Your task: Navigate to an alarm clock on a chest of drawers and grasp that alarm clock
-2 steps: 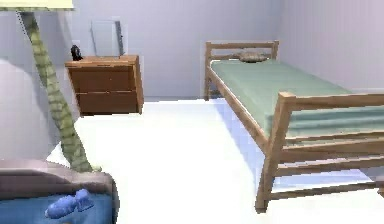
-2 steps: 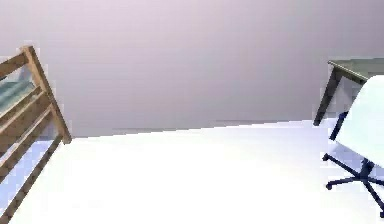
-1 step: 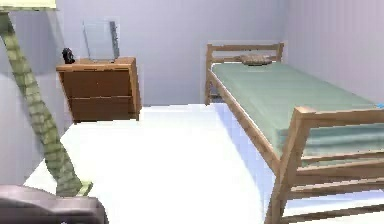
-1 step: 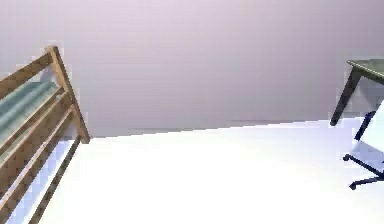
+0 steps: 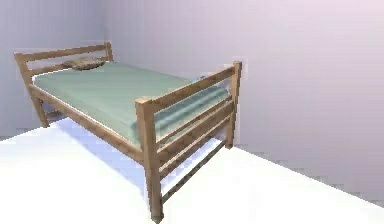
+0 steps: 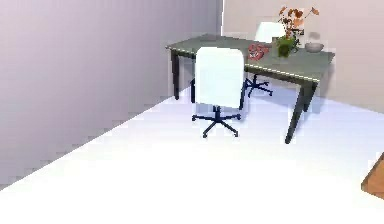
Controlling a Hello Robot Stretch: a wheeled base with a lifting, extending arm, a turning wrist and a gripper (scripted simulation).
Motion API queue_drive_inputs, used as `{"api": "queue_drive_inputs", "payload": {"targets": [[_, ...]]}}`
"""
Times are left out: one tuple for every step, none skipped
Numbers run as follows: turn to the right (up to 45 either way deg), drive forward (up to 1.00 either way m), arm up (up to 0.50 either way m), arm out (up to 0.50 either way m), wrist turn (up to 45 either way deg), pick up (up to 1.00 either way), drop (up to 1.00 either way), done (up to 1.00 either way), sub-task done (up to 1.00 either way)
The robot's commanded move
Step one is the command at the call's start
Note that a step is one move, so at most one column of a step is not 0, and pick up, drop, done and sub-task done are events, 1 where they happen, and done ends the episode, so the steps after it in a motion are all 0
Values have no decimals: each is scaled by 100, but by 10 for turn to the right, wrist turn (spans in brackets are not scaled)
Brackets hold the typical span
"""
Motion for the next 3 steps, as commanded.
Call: {"api": "queue_drive_inputs", "payload": {"targets": [[360,0,0,0,0,0,0,0,0],[0,5,0,0,0,0,0,0,0],[-450,0,0,0,0,0,0,0,0]]}}
